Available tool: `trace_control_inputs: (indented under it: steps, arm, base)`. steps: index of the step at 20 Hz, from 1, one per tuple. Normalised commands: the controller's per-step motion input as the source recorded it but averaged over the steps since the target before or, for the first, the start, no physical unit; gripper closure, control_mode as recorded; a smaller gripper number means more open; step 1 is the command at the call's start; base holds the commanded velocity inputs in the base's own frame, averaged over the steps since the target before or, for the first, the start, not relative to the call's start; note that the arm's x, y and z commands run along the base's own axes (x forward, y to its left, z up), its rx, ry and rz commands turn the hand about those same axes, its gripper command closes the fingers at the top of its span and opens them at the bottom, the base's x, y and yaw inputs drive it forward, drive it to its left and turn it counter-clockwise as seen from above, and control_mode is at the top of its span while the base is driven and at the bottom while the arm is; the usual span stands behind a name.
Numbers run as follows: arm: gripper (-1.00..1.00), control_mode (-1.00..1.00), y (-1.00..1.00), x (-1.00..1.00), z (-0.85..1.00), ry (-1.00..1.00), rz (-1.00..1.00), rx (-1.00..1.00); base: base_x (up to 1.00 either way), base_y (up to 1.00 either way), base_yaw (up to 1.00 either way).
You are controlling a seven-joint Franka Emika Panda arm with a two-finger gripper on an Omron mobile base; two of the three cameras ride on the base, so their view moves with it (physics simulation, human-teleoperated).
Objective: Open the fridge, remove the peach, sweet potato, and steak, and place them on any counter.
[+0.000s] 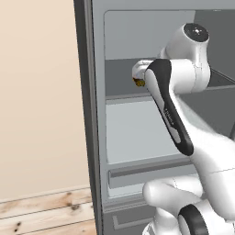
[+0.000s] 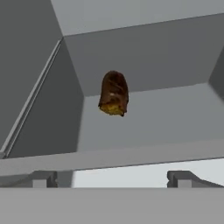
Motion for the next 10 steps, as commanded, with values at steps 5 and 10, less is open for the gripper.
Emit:
trace_control_inputs:
  steps: [5,10]
  arm:
    - [-1.00,-1.00,0.02,0.84,0.00,0.03,0.00,0.01]
    - [-1.00,-1.00,0.03,0.72,-0.15,0.11,0.00,0.00]
  base:
    - [0.00,0.00,0.00]
    - [0.00,0.00,0.00]
